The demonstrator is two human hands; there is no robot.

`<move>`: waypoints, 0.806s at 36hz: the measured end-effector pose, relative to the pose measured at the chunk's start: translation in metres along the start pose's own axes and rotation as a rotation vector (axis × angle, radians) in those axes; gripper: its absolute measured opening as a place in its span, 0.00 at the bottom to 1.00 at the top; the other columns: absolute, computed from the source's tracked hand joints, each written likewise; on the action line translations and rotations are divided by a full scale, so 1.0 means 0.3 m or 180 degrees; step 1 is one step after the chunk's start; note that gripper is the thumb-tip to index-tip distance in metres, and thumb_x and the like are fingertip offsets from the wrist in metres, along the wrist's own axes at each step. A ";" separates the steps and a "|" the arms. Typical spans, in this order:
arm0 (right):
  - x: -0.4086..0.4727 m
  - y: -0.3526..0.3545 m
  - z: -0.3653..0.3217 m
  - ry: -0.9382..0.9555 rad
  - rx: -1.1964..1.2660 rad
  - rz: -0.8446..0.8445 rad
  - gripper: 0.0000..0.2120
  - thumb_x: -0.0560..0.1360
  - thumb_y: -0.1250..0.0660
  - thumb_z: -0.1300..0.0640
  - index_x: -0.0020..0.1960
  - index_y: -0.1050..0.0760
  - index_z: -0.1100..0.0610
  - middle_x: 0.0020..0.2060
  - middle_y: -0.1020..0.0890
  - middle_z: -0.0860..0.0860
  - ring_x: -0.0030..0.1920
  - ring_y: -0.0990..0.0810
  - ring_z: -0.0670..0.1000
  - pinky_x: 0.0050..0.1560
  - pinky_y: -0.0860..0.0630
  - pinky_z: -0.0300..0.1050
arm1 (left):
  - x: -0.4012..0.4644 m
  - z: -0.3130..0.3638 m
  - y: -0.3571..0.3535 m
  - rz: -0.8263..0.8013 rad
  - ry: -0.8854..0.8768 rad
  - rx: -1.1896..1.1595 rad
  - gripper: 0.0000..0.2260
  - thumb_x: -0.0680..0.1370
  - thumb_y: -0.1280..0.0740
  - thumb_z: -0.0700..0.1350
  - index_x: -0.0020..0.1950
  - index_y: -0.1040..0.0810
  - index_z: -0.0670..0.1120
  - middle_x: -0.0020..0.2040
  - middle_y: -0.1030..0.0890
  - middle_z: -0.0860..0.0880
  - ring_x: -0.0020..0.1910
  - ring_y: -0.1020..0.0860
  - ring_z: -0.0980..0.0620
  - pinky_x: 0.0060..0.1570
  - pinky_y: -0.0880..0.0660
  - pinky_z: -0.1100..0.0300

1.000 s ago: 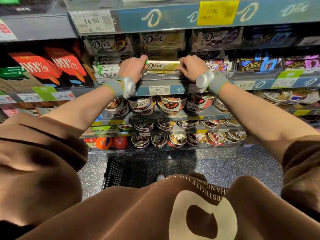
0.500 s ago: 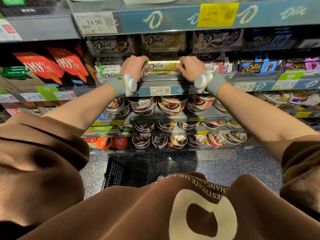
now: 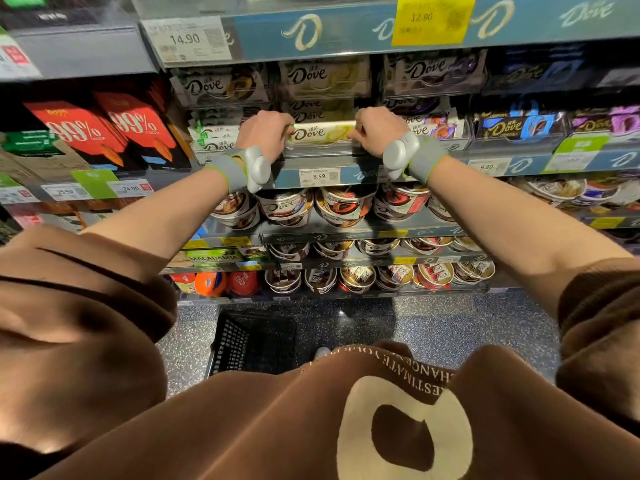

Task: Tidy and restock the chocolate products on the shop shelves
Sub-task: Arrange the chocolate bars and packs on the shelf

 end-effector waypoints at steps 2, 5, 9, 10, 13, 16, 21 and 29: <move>-0.004 0.002 0.000 0.0018 0.0066 0.0110 0.16 0.79 0.38 0.51 0.57 0.29 0.63 0.51 0.20 0.61 0.52 0.22 0.63 0.48 0.24 0.56 | 0.000 -0.001 0.006 0.0050 0.0003 -0.0102 0.12 0.80 0.41 0.41 0.59 0.22 0.45 0.54 0.20 0.38 0.53 0.23 0.36 0.49 0.26 0.47; -0.023 0.005 0.008 0.0110 0.0100 0.0381 0.12 0.79 0.39 0.56 0.59 0.33 0.62 0.50 0.21 0.62 0.50 0.22 0.64 0.46 0.25 0.57 | -0.002 0.004 0.016 0.0146 0.0056 -0.0248 0.12 0.79 0.39 0.41 0.60 0.22 0.43 0.54 0.20 0.38 0.55 0.24 0.38 0.52 0.26 0.47; -0.044 0.012 0.024 0.0307 0.0159 0.0591 0.14 0.73 0.42 0.68 0.56 0.29 0.58 0.48 0.20 0.59 0.49 0.23 0.64 0.44 0.27 0.56 | -0.012 -0.002 0.021 0.0320 0.0150 -0.0232 0.11 0.77 0.39 0.35 0.56 0.21 0.40 0.53 0.20 0.38 0.54 0.24 0.39 0.52 0.28 0.49; -0.046 0.012 0.028 0.0348 0.0201 0.0617 0.14 0.72 0.42 0.68 0.56 0.29 0.57 0.47 0.20 0.58 0.48 0.23 0.63 0.43 0.27 0.55 | -0.014 -0.004 0.022 0.0345 0.0149 -0.0231 0.11 0.76 0.39 0.34 0.55 0.21 0.39 0.52 0.20 0.38 0.53 0.24 0.39 0.52 0.28 0.49; -0.049 0.009 0.035 0.0393 0.0230 0.0653 0.16 0.73 0.42 0.67 0.57 0.28 0.55 0.47 0.19 0.56 0.47 0.22 0.62 0.41 0.27 0.53 | -0.019 -0.006 0.021 0.0421 0.0143 -0.0213 0.11 0.75 0.39 0.33 0.52 0.20 0.40 0.51 0.20 0.39 0.52 0.23 0.39 0.51 0.28 0.49; -0.051 -0.003 0.031 0.0405 0.0271 0.0634 0.14 0.75 0.42 0.64 0.58 0.27 0.54 0.50 0.19 0.57 0.48 0.21 0.62 0.43 0.23 0.56 | -0.024 -0.003 0.017 0.0457 0.0143 -0.0209 0.12 0.75 0.39 0.33 0.52 0.19 0.40 0.51 0.19 0.39 0.51 0.23 0.39 0.50 0.28 0.49; -0.062 -0.022 0.025 0.0403 0.0263 0.0658 0.13 0.76 0.42 0.64 0.58 0.27 0.56 0.50 0.21 0.59 0.49 0.22 0.63 0.43 0.25 0.55 | -0.028 -0.006 0.010 0.0341 0.0191 -0.0320 0.09 0.76 0.36 0.36 0.52 0.17 0.42 0.53 0.18 0.43 0.53 0.22 0.41 0.52 0.25 0.50; -0.101 -0.062 0.002 0.0223 0.0166 0.0655 0.18 0.76 0.41 0.63 0.65 0.32 0.59 0.55 0.27 0.60 0.51 0.24 0.64 0.43 0.26 0.54 | -0.059 -0.001 -0.008 0.0380 0.0343 -0.0456 0.09 0.79 0.36 0.42 0.55 0.20 0.42 0.58 0.21 0.44 0.59 0.25 0.43 0.57 0.28 0.51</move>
Point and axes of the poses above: each hand's wrist, its own x-axis towards the middle knuckle, its own y-axis out of the back of the hand, z = x × y, the point moved 4 cm from there along x, towards the middle knuckle
